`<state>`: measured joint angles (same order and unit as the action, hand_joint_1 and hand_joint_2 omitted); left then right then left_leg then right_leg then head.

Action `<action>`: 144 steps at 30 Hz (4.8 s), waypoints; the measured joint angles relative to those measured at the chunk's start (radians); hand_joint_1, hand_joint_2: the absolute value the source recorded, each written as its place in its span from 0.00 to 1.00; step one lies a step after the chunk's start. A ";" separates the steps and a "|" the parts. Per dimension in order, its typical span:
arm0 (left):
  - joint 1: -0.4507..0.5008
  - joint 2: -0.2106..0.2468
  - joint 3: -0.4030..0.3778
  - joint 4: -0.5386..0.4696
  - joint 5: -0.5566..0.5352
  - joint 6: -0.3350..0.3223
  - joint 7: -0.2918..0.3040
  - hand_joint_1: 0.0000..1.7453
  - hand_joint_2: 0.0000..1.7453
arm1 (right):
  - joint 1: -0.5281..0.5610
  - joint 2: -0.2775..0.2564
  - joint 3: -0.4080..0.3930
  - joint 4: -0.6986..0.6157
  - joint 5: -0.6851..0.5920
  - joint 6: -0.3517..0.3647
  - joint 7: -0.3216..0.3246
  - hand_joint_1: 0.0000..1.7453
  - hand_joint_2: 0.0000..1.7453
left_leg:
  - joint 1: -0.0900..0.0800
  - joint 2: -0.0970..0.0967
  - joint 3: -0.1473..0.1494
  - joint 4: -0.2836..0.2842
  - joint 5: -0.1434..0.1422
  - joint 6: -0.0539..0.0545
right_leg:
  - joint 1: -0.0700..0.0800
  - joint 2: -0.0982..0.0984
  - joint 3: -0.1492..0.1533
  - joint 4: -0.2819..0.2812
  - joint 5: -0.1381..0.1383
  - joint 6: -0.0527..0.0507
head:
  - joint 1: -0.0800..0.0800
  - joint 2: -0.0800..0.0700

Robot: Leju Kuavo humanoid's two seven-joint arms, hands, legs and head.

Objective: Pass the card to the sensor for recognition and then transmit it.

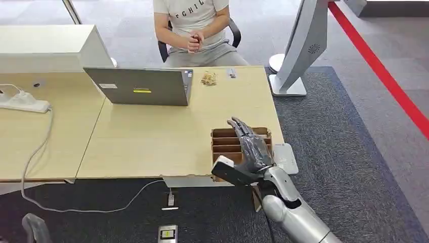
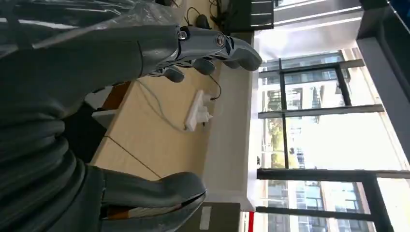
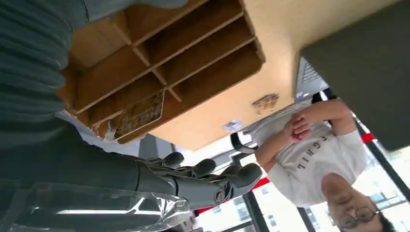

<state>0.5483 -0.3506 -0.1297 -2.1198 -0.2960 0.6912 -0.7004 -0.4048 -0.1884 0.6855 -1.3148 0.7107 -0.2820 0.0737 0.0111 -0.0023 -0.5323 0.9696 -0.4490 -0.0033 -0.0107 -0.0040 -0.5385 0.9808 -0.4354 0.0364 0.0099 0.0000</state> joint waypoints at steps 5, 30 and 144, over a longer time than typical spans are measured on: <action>-0.005 0.002 0.005 -0.005 0.078 0.000 0.000 0.00 1.00 | -0.048 -0.005 -0.015 0.119 0.012 -0.042 0.043 0.00 1.00 | 0.000 0.000 0.000 0.000 0.000 0.000 | 0.000 0.000 0.000 0.000 0.000 0.000 | 0.000 0.000; -0.058 0.002 0.144 -0.061 0.173 0.000 0.000 0.00 1.00 | -0.010 -0.114 -0.105 0.130 -0.045 -0.155 0.122 0.00 1.00 | 0.000 0.000 0.001 0.000 0.000 0.000 | 0.000 0.000 0.000 0.000 0.000 0.000 | 0.000 0.000; -0.042 0.000 0.146 -0.035 0.184 0.000 0.000 0.00 1.00 | -0.172 0.005 -0.031 0.135 -0.044 -0.403 -0.050 1.00 1.00 | 0.000 0.000 0.001 0.000 0.001 0.000 | 0.000 0.000 0.000 0.001 0.000 0.000 | 0.000 0.000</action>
<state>0.5062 -0.3502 0.0164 -2.1550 -0.1125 0.6912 -0.7004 -0.5771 -0.1839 0.6550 -1.1803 0.6665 -0.6848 0.0240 0.0110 -0.0023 -0.5317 0.9699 -0.4483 -0.0032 -0.0108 -0.0041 -0.5381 0.9815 -0.4350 0.0364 0.0099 0.0000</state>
